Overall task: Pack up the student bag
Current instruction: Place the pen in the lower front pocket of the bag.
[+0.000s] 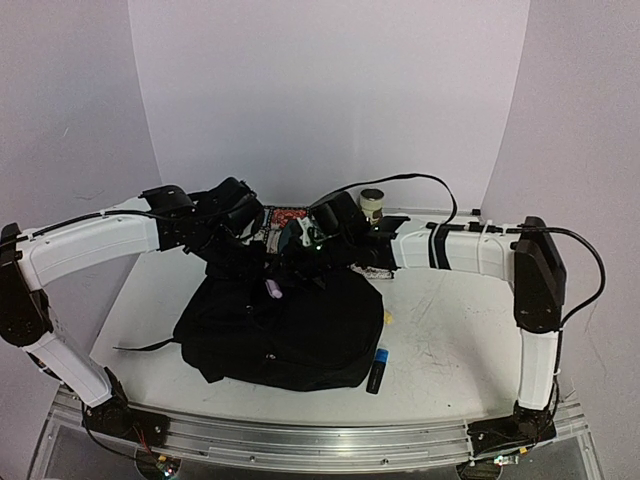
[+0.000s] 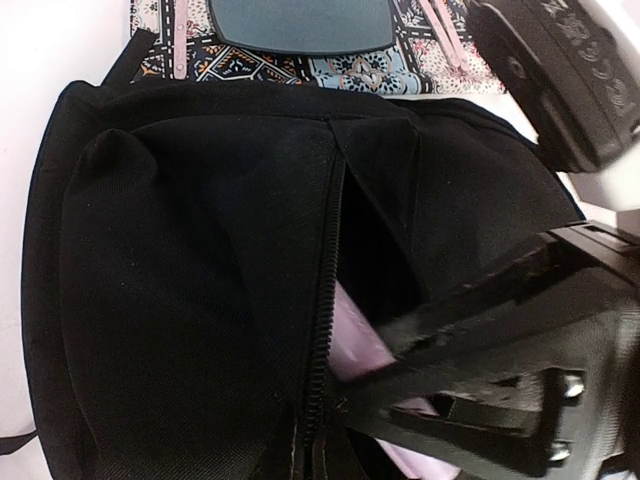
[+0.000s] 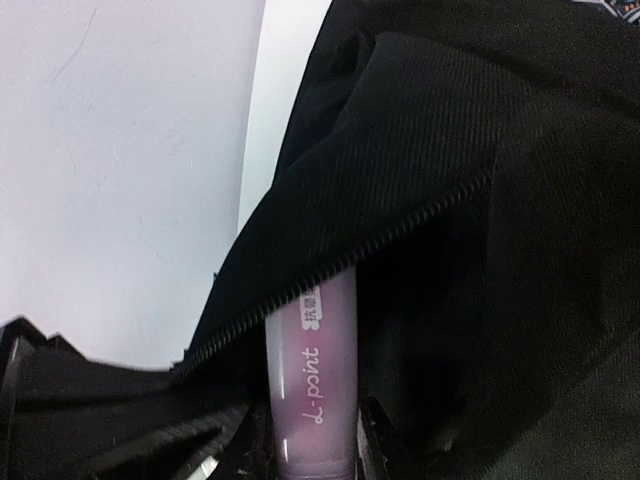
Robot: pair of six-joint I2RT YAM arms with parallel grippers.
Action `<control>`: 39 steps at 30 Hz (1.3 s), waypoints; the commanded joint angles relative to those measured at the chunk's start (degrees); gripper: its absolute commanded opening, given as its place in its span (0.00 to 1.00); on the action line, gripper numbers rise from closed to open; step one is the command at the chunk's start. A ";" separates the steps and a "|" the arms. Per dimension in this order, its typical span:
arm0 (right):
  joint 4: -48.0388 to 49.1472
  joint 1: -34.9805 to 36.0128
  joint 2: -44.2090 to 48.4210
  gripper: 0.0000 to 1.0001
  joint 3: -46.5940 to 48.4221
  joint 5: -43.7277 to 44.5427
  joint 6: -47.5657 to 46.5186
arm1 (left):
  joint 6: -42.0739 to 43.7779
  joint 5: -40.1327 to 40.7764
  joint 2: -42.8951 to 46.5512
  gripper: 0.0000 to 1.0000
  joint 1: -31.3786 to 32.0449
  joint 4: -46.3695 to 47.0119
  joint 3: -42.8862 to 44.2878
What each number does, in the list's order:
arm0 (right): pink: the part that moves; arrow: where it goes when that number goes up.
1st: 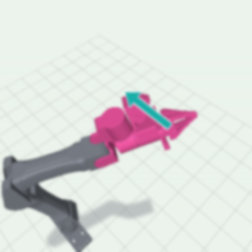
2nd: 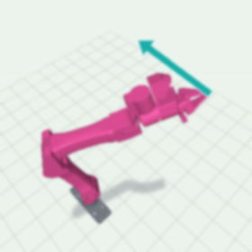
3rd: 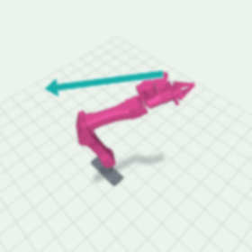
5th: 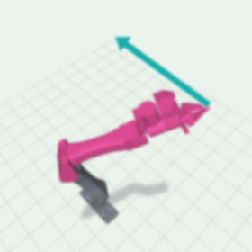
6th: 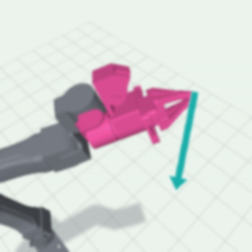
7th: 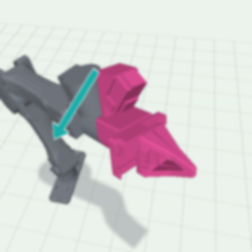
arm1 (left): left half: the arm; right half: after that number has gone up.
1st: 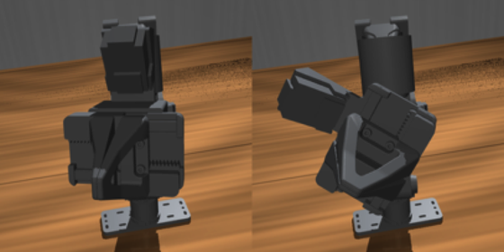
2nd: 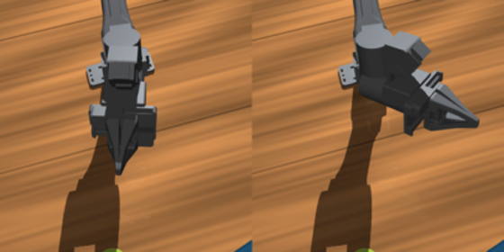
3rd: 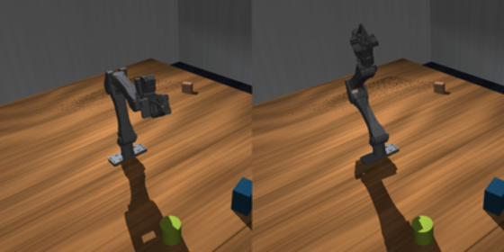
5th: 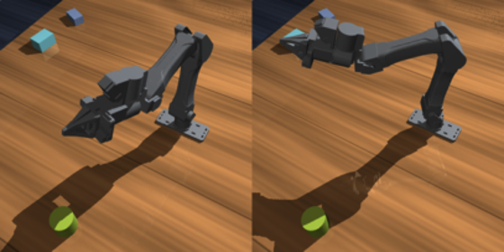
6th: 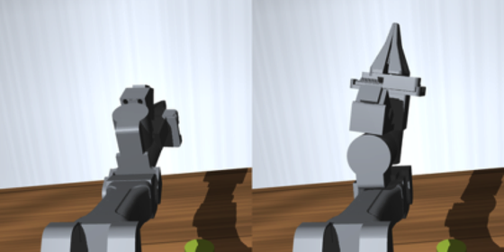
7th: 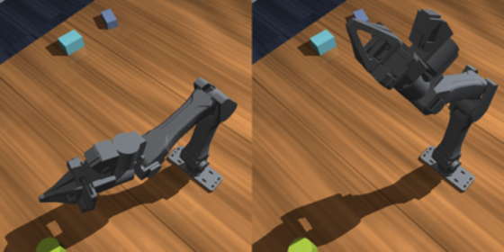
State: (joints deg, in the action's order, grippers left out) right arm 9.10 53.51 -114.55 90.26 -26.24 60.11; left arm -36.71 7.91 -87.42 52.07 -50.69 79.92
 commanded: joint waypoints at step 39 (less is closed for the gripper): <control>-22.33 -2.83 22.14 0.58 -13.31 23.84 -27.03 | 0.00 0.44 8.32 0.00 -5.16 5.81 -5.30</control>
State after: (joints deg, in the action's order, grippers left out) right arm -4.63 54.33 -95.54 81.39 -7.58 40.07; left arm -37.94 6.55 -82.33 48.55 -46.90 74.49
